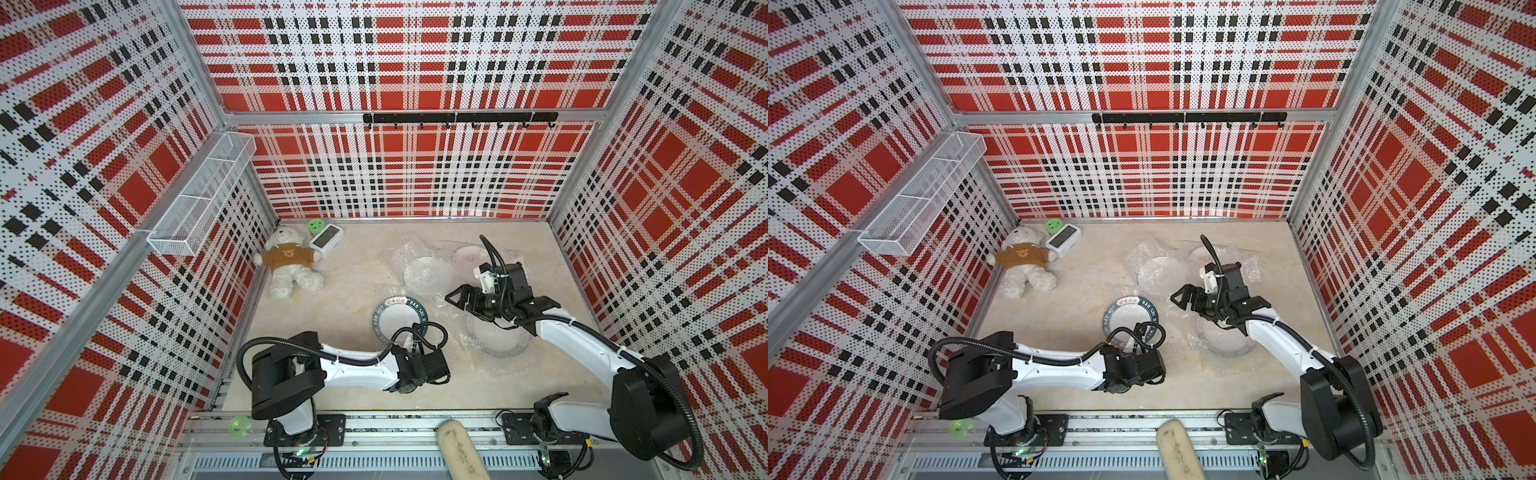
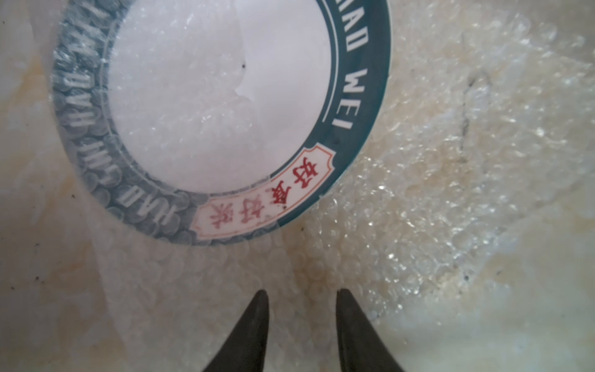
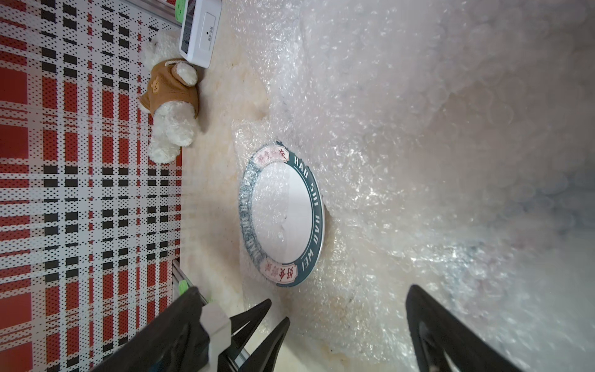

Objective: Unpack dinner plates from bubble wrap
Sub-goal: Unwrap the bubble wrap.

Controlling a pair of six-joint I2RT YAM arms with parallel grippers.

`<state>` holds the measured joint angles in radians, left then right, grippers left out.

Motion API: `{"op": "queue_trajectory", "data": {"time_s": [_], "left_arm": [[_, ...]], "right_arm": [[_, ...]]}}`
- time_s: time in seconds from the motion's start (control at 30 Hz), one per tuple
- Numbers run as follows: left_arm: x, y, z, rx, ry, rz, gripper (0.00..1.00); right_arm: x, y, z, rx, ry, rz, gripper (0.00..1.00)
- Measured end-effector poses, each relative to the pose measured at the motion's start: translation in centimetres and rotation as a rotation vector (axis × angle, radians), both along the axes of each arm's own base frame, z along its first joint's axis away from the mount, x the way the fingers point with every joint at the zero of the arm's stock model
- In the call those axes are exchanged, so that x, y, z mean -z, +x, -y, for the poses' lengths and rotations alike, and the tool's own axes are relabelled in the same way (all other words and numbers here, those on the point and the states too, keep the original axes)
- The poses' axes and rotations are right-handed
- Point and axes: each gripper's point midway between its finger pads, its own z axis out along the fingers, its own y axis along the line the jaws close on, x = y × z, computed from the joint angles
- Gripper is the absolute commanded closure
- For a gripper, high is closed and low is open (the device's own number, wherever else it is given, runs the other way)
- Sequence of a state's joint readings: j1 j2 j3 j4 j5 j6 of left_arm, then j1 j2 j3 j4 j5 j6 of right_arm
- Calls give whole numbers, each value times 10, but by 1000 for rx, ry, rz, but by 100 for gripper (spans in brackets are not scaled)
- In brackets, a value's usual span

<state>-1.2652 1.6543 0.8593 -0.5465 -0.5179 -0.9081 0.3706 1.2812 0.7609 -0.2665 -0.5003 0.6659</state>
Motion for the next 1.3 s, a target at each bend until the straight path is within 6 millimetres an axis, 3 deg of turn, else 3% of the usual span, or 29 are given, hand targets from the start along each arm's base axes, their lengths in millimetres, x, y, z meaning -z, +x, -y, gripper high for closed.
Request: {"op": "queue_trajectory", "data": {"time_s": [0.13,0.37,0.57,0.73,1.07,1.1,1.17,1.3], "left_arm": [[5,2,-3,-15,6,-17,65],[9,5,-6,-37,10,-30,74],[10,6,-6,-51,2,-31,84],[7,4,-9,-60,-1,-27,100],[-18,6,-14,-85,-45,18,100],[-20,6,-15,-89,-48,23,99],[-21,5,-17,-85,-51,24,79],[-19,5,-16,-72,-46,20,61]], "right_arm": [[12,-16,-6,-33,1,-35,0],[51,-44,-4,-38,-9,-161,0],[65,-47,-3,-25,-1,-192,0],[77,-47,-5,-23,7,-217,0],[81,-43,-11,-38,23,-215,0],[81,-43,-11,-39,22,-214,0],[81,-44,-10,-37,17,-214,0],[78,-45,-5,-24,-11,-211,0]]}}
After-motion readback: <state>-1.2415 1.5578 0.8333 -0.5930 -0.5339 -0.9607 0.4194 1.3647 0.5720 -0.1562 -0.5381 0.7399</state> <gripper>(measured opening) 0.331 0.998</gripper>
